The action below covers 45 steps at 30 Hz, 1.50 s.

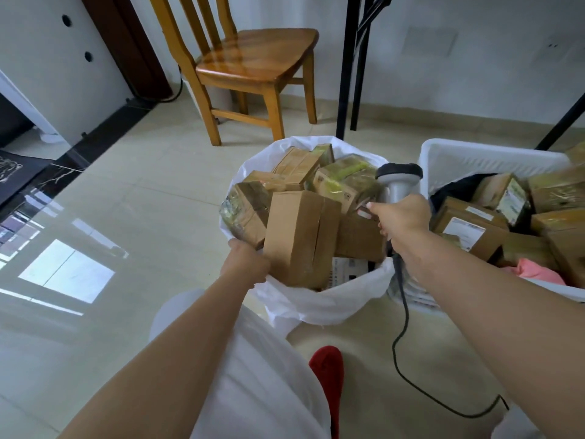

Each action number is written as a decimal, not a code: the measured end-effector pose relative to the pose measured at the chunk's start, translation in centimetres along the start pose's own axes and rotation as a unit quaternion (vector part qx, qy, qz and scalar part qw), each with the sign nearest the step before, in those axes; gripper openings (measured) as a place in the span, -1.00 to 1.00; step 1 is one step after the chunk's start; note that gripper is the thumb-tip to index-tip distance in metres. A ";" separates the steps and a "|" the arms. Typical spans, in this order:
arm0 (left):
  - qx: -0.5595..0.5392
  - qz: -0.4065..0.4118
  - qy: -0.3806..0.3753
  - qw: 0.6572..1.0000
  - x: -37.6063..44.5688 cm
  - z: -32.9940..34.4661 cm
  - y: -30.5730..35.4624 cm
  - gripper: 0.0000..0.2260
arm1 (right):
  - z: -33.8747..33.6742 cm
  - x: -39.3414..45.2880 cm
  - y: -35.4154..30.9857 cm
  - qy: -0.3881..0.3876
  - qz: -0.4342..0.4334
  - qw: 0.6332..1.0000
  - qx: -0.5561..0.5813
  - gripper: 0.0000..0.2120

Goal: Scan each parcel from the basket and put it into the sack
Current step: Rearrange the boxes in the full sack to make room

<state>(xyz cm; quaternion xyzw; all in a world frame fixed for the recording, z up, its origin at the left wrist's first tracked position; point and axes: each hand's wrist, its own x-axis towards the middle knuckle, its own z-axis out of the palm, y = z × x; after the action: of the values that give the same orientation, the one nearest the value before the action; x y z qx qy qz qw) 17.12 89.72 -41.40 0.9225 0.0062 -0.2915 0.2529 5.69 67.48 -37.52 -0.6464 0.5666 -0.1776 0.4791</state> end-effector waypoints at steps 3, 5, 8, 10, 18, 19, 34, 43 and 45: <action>-0.052 -0.052 -0.009 0.997 0.2 0.0 0.1 -0.28 | -1.2 0.4 1.4 0.032 0.027 0.999 -0.021 -0.58; -0.039 -0.067 -0.007 0.997 0.9 0.1 -0.1 -0.34 | -1.7 0.3 2.5 0.037 0.044 0.998 -0.034 -0.57; -0.023 -0.054 -0.030 0.998 1.1 -0.3 0.2 -0.84 | -1.9 0.0 4.0 0.036 0.060 0.997 -0.033 -0.50; -0.033 -0.052 -0.053 0.997 1.1 -0.3 0.5 -0.89 | -1.8 -0.3 4.7 0.037 0.067 0.996 -0.038 -0.40; -0.141 -0.081 -0.052 0.985 4.2 -0.4 -0.1 -0.89 | 0.6 -1.8 7.2 0.022 0.092 0.992 -0.087 -0.05; -0.152 -0.078 -0.045 0.984 4.6 -0.6 -0.1 -0.92 | 0.9 -1.8 7.5 0.024 0.093 0.991 -0.091 -0.06; -0.038 -0.002 0.096 0.995 4.7 -2.4 0.4 -0.81 | 0.1 0.8 6.1 0.022 0.134 0.990 -0.048 -0.31; 0.007 0.077 0.109 0.991 3.3 -4.6 1.0 -0.80 | -2.4 1.9 3.7 0.022 0.103 0.990 -0.095 -0.33; 0.026 0.069 0.090 0.993 2.9 -4.7 0.8 -0.81 | -2.5 1.4 3.7 0.001 0.108 0.986 -0.129 -0.33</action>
<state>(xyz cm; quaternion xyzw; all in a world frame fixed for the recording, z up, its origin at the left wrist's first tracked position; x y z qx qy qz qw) 22.18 90.79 -39.30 0.9495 -0.0421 -0.1888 0.2470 2.09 65.57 -39.84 -0.6379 0.6516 -0.0509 0.4073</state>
